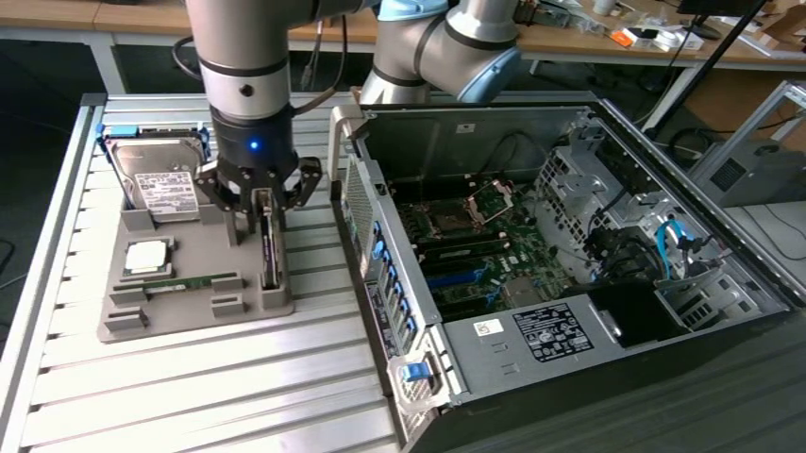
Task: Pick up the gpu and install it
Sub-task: 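Pick up the gpu and move the gpu toward the slot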
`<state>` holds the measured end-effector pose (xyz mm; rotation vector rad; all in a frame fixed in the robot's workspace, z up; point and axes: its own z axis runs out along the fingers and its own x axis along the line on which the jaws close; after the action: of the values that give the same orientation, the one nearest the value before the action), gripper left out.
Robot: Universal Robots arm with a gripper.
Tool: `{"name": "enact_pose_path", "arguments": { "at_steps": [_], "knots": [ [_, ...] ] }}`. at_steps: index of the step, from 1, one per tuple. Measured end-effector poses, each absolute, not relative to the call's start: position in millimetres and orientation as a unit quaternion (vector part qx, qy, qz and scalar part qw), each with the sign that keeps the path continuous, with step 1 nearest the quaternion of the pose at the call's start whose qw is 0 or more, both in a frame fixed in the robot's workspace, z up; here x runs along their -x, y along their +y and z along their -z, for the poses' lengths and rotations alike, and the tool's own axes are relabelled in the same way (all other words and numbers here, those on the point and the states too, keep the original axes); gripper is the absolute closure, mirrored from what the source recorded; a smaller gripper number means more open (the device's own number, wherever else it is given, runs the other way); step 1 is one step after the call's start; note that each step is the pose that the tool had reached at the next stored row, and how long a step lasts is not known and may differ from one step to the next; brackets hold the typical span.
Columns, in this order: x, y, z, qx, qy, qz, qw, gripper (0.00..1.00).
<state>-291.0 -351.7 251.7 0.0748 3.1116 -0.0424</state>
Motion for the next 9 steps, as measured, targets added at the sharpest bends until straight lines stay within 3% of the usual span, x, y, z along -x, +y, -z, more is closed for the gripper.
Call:
{"name": "enact_pose_path", "arguments": {
  "at_steps": [9],
  "knots": [
    [291.4, -351.5, -246.1, -0.024, 1.000, 0.014, 0.014, 0.58]
  ]
}}
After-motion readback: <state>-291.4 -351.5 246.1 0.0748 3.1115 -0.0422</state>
